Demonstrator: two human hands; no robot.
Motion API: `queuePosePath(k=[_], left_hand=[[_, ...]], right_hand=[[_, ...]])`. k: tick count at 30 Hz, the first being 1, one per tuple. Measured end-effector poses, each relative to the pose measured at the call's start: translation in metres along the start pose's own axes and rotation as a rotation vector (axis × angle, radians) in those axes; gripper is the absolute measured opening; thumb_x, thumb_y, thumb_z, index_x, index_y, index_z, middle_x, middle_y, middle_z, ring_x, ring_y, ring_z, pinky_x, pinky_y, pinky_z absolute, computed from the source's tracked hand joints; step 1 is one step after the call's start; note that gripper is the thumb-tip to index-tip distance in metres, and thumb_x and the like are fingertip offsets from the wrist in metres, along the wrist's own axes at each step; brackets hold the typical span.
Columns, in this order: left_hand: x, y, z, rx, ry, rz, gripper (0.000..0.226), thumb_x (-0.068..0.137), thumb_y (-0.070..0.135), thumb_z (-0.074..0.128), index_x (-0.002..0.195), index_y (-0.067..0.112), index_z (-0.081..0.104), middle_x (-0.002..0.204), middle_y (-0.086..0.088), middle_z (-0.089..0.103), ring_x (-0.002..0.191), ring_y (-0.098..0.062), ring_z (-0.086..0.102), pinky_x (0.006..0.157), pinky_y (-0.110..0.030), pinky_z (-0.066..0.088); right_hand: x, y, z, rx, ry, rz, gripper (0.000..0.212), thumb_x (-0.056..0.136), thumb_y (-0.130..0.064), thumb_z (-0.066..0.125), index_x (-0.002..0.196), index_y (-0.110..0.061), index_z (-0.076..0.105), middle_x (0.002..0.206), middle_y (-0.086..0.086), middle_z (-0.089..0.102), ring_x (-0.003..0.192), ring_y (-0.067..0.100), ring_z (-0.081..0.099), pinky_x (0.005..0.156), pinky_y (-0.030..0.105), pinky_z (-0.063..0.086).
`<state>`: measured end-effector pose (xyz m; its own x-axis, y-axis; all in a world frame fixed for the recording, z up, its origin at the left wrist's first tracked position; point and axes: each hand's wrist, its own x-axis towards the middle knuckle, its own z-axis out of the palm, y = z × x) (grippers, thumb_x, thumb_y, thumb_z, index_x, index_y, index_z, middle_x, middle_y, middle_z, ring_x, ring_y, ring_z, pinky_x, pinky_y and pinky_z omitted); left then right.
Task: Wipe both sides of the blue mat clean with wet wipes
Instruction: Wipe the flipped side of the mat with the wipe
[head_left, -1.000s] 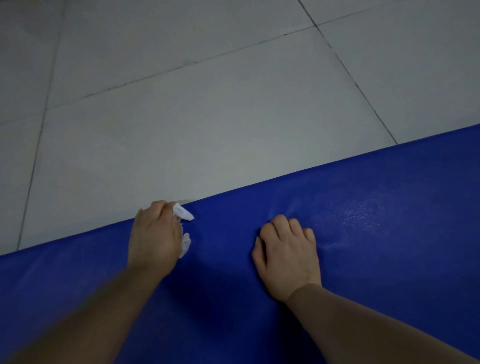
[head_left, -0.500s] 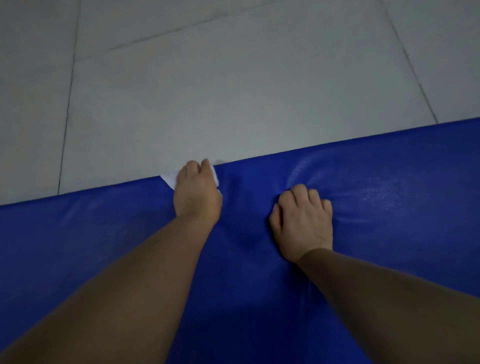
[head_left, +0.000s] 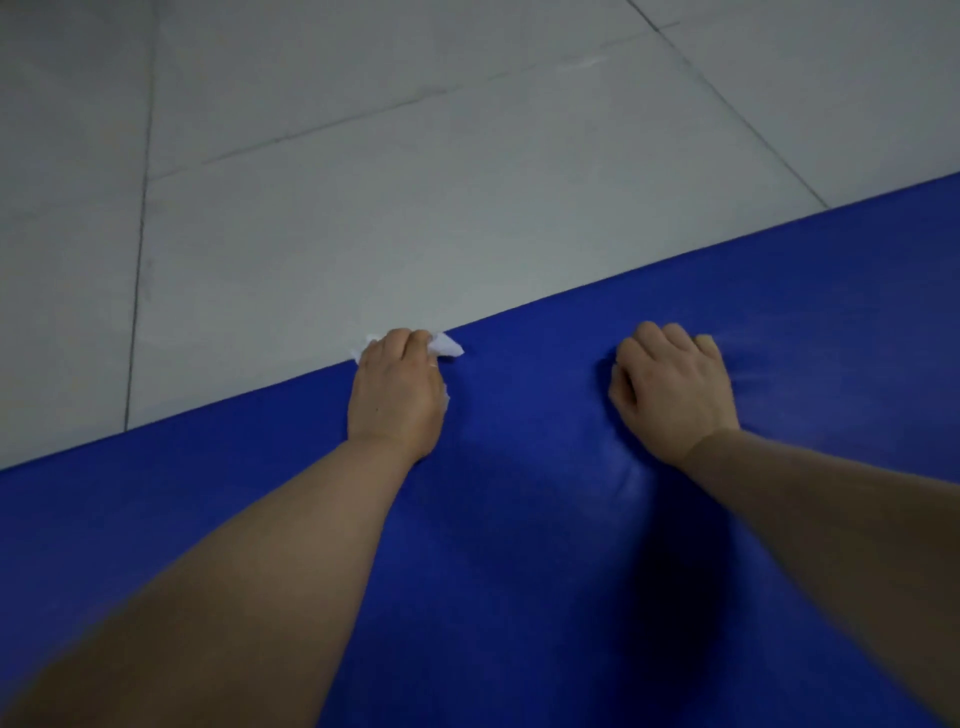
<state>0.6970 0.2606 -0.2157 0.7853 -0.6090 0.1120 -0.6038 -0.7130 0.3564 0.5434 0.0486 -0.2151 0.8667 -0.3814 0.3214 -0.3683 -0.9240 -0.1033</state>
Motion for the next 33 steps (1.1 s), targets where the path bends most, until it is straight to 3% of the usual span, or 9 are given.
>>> queuePosePath(k=[6, 9, 12, 17, 21, 24, 29, 31, 33], left_hand=[[0.010, -0.012, 0.001, 0.004, -0.063, 0.025, 0.037, 0.090, 0.021, 0.042, 0.123, 0.019, 0.060, 0.122, -0.003, 0.055, 0.108, -0.023, 0.051, 0.100, -0.032, 0.034], [0.012, -0.035, -0.014, 0.071, -0.153, 0.139, 0.038, 0.087, 0.020, 0.054, 0.125, 0.026, 0.056, 0.126, 0.001, 0.051, 0.107, -0.020, 0.051, 0.096, -0.028, 0.032], [-0.006, -0.074, -0.038, 0.083, -0.165, 0.153, 0.041, 0.081, 0.015, 0.061, 0.119, 0.029, 0.058, 0.118, 0.000, 0.054, 0.098, -0.022, 0.054, 0.087, -0.029, 0.035], [-0.057, -0.171, -0.086, 0.181, -0.126, 0.017, 0.044, 0.077, 0.004, 0.066, 0.117, 0.020, 0.061, 0.110, -0.011, 0.059, 0.088, -0.031, 0.057, 0.079, -0.040, 0.045], [-0.078, -0.199, -0.088, 0.123, -0.057, -0.104, 0.042, 0.083, 0.009, 0.049, 0.123, -0.001, 0.058, 0.122, -0.019, 0.056, 0.103, -0.038, 0.056, 0.095, -0.049, 0.044], [-0.074, -0.200, -0.085, 0.076, -0.067, -0.109, 0.052, 0.083, 0.021, 0.037, 0.127, 0.000, 0.056, 0.126, -0.017, 0.054, 0.109, -0.036, 0.053, 0.101, -0.048, 0.041], [-0.074, -0.201, -0.089, 0.060, -0.040, -0.074, 0.062, 0.084, 0.030, 0.027, 0.129, -0.002, 0.054, 0.124, -0.019, 0.056, 0.110, -0.037, 0.052, 0.104, -0.051, 0.038], [-0.074, -0.202, -0.090, 0.043, -0.051, -0.057, 0.067, 0.083, 0.034, 0.021, 0.130, 0.000, 0.053, 0.124, -0.017, 0.055, 0.112, -0.034, 0.051, 0.107, -0.049, 0.036], [-0.072, -0.204, -0.091, 0.043, -0.085, -0.058, 0.061, 0.084, 0.031, 0.028, 0.132, 0.002, 0.052, 0.126, -0.015, 0.054, 0.115, -0.033, 0.050, 0.110, -0.046, 0.031]], right_hand=[[-0.043, -0.199, 0.006, 0.519, -0.114, -0.029, 0.017, 0.078, -0.026, 0.043, 0.068, -0.017, 0.055, 0.069, -0.001, 0.053, 0.059, 0.016, 0.041, 0.053, 0.032, 0.029], [-0.042, -0.211, 0.019, 0.321, -0.065, 0.052, 0.019, 0.078, -0.030, 0.039, 0.063, -0.021, 0.045, 0.067, -0.004, 0.048, 0.060, 0.012, 0.032, 0.058, 0.029, 0.024], [-0.043, -0.213, 0.020, 0.223, -0.069, 0.028, 0.021, 0.080, -0.030, 0.039, 0.062, -0.019, 0.045, 0.068, -0.002, 0.046, 0.061, 0.017, 0.039, 0.060, 0.029, 0.024], [-0.044, -0.218, 0.021, 0.184, -0.080, 0.035, 0.022, 0.082, -0.030, 0.038, 0.065, -0.018, 0.046, 0.071, -0.001, 0.045, 0.064, 0.017, 0.037, 0.060, 0.031, 0.027], [-0.043, -0.219, 0.020, 0.137, -0.070, 0.025, 0.022, 0.082, -0.028, 0.037, 0.065, -0.017, 0.046, 0.071, -0.001, 0.045, 0.064, 0.017, 0.036, 0.062, 0.031, 0.026], [-0.045, -0.238, 0.011, 0.179, -0.036, 0.023, 0.020, 0.079, -0.026, 0.042, 0.062, -0.016, 0.047, 0.068, 0.000, 0.046, 0.060, 0.021, 0.042, 0.060, 0.030, 0.022], [-0.056, -0.359, 0.018, 0.296, -0.149, 0.017, 0.019, 0.078, -0.031, 0.047, 0.062, -0.020, 0.050, 0.069, -0.004, 0.048, 0.063, 0.016, 0.043, 0.061, 0.028, 0.022], [-0.057, -0.373, 0.025, 0.225, -0.178, 0.055, 0.020, 0.079, -0.033, 0.045, 0.064, -0.020, 0.051, 0.071, -0.004, 0.048, 0.065, 0.016, 0.043, 0.062, 0.028, 0.023], [-0.055, -0.369, 0.028, 0.236, -0.194, 0.055, 0.020, 0.080, -0.033, 0.046, 0.066, -0.019, 0.051, 0.073, -0.003, 0.049, 0.067, 0.017, 0.044, 0.063, 0.029, 0.024]])
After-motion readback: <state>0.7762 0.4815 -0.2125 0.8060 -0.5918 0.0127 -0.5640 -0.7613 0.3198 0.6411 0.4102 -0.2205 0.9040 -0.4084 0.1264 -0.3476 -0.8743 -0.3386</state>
